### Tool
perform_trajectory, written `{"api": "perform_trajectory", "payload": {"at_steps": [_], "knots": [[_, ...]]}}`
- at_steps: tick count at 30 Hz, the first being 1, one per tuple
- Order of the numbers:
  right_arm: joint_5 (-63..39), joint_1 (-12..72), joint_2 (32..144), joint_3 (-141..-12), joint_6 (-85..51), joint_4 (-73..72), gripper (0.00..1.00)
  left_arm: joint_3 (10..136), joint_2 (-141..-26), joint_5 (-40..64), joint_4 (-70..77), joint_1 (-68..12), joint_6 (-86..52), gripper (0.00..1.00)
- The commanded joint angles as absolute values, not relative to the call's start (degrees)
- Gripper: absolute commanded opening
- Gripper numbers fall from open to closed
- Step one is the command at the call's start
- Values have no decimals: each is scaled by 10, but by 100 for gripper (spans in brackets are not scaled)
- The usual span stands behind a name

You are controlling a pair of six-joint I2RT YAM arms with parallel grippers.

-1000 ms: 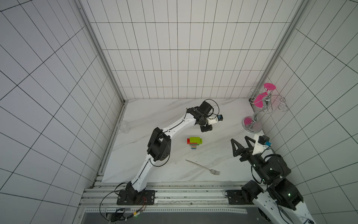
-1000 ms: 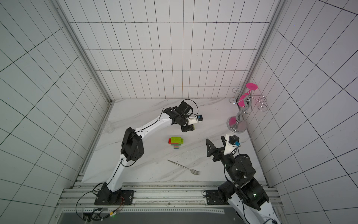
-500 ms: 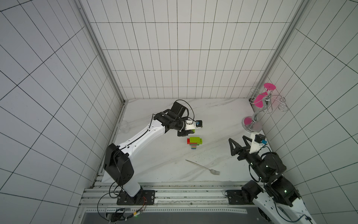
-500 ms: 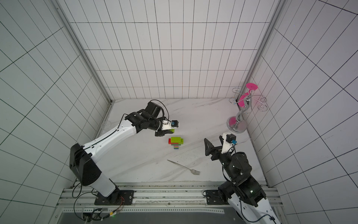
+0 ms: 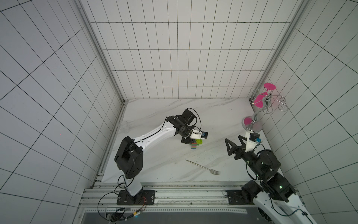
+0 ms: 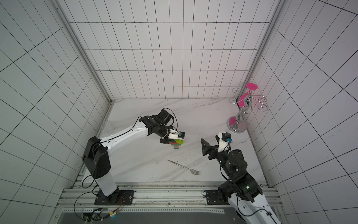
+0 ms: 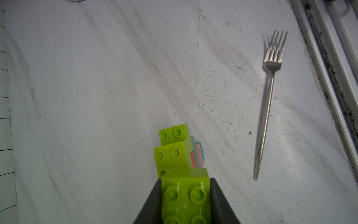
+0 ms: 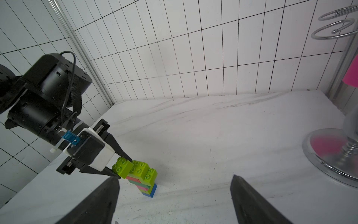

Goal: Assemble a spoon with lego
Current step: Assemble the lego brick with the lego brick.

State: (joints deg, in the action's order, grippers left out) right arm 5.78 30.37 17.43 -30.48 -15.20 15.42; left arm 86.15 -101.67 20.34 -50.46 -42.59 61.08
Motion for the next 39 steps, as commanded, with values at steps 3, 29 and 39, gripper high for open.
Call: {"api": "perform_trajectory", "payload": {"at_steps": [3,29,39], "knots": [[46,302,178,-295,-154,131,93,879,-1031,184,-506,-424,610,22],[34,302,164,-295,-149,133,93,965,-1154,210,-614,-422,609,26],[26,302,169,-296,-148,133,93,1019,-1247,222,-694,-415,611,26]]}}
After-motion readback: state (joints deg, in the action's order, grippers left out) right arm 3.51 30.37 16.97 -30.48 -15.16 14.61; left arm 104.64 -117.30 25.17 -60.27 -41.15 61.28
